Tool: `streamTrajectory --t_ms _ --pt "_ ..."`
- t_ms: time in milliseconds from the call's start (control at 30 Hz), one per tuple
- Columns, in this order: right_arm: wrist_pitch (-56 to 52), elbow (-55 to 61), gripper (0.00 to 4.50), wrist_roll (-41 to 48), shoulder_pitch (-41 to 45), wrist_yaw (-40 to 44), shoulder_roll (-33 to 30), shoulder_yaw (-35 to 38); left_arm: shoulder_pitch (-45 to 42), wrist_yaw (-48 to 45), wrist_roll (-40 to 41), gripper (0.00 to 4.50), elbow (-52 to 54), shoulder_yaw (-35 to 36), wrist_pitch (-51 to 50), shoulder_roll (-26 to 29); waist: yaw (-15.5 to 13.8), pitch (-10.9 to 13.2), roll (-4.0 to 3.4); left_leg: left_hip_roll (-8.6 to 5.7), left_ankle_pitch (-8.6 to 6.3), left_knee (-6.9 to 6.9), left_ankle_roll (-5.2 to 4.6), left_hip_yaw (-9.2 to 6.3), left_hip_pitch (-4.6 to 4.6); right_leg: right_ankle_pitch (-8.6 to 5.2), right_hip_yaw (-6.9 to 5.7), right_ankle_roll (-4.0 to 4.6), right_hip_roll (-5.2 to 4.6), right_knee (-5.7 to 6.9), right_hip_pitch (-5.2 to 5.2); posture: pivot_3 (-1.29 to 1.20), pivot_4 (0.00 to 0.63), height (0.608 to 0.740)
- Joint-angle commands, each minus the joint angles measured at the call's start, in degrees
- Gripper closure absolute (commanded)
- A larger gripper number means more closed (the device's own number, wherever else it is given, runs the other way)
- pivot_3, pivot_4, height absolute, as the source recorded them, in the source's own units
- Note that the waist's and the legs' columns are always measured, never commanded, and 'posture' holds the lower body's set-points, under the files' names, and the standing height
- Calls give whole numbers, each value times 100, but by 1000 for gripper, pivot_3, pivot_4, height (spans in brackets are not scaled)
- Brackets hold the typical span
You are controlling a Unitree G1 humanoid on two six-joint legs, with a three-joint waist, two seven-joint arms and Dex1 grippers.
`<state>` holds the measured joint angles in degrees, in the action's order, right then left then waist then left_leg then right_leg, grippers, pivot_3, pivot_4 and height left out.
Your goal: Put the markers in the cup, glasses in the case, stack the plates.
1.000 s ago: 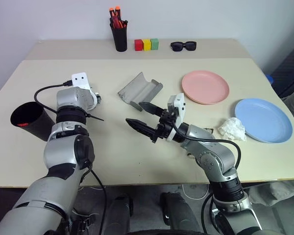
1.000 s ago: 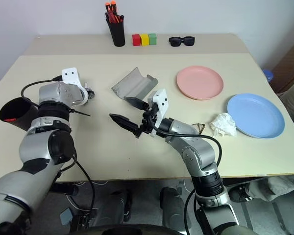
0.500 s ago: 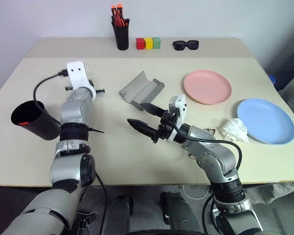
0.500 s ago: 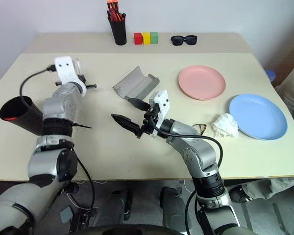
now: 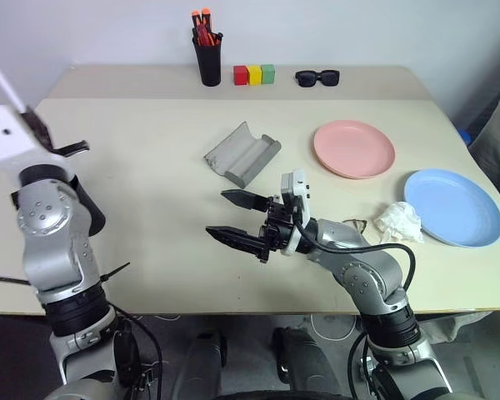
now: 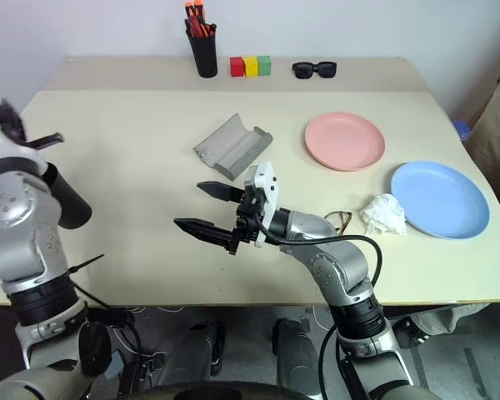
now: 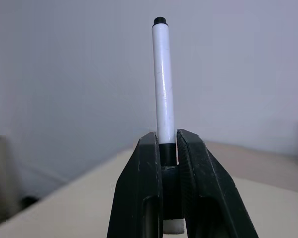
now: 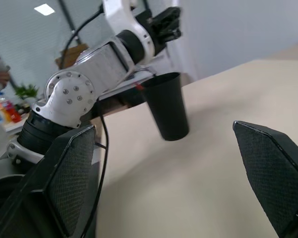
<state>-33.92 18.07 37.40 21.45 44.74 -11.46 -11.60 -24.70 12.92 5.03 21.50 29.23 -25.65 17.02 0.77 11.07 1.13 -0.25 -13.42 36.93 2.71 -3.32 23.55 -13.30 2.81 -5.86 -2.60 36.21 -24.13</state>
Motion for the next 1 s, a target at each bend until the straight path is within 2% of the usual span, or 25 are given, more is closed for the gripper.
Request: streamTrajectory --t_ms 33,333,1000 --pt "-145 197 0 254 95 53 50 -1 170 178 -216 4453 604 65 21 26 -2 -2 3 -1 0 2 0 0 0 0 0 0 0 -2 2 0 150 740" --pt "-343 199 0 330 158 103 3 -24 815 327 -507 4453 1160 -151 34 -313 15 -2 4 1 0 3 0 1 -3 0 0 1 1 -3 4 0 150 740" --pt "-304 227 0 268 108 -18 3 -28 1241 480 -839 4453 1102 -212 399 -652 18 -4 6 1 0 4 0 1 -3 -1 -1 1 2 -3 5 0 150 740"
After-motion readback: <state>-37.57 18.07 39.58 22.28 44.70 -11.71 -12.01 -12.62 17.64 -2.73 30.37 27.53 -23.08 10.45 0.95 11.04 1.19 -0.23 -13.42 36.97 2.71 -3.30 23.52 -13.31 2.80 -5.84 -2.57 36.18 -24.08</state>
